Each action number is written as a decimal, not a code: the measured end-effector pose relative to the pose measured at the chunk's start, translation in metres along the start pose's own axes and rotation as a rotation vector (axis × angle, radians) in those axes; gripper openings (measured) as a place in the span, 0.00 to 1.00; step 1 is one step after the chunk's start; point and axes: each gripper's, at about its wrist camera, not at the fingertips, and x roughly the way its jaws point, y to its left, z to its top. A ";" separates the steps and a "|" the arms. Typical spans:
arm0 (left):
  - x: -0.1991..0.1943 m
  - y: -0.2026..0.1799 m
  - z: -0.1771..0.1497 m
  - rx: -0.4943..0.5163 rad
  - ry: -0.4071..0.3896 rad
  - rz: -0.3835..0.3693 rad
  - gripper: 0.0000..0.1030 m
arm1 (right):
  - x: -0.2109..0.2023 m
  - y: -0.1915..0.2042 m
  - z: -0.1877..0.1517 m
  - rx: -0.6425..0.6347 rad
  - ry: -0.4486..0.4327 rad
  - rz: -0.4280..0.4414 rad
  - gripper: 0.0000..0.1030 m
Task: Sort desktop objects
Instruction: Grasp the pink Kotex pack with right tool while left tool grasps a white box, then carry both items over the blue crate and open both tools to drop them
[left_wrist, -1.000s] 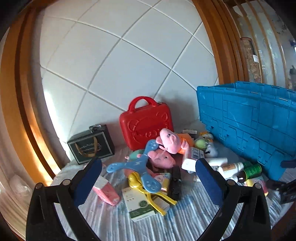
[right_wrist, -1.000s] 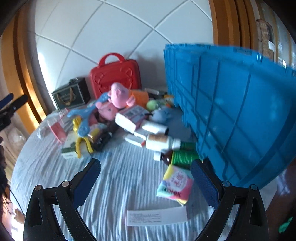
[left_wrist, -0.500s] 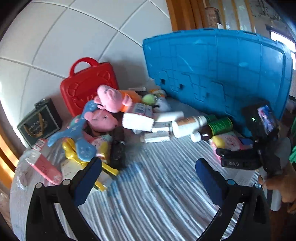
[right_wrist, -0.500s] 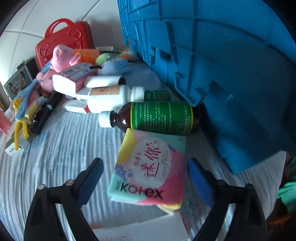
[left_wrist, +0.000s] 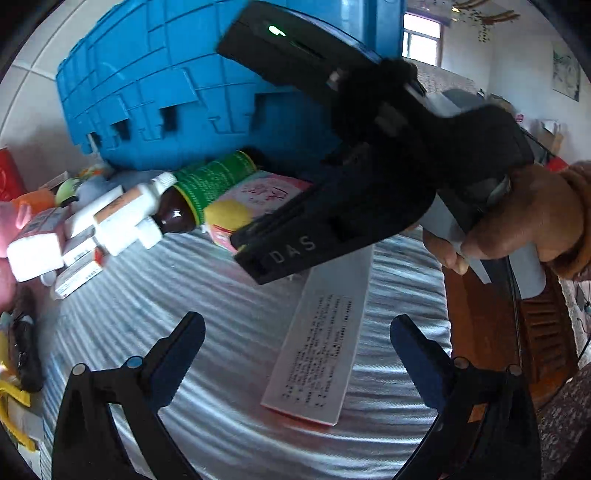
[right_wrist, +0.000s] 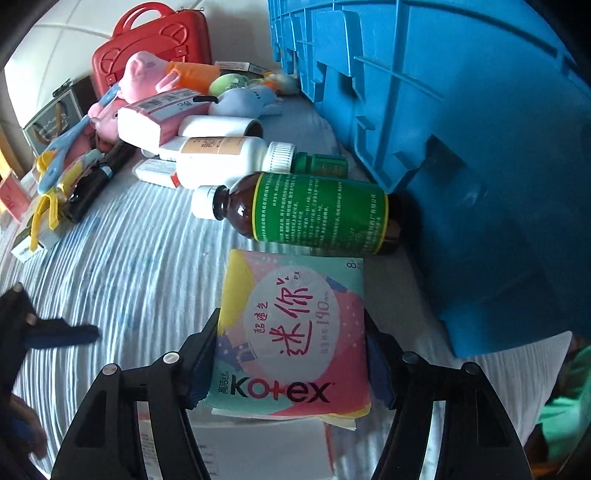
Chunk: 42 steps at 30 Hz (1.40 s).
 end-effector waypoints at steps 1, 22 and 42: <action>0.007 -0.002 0.000 0.016 0.013 -0.010 0.98 | -0.001 0.001 -0.001 -0.011 -0.004 -0.007 0.65; -0.064 0.046 -0.027 -0.191 0.042 0.243 0.39 | -0.056 0.053 0.022 -0.097 -0.118 0.034 0.65; -0.215 0.080 0.182 -0.095 -0.342 0.673 0.39 | -0.321 0.023 0.104 -0.004 -0.729 0.053 0.65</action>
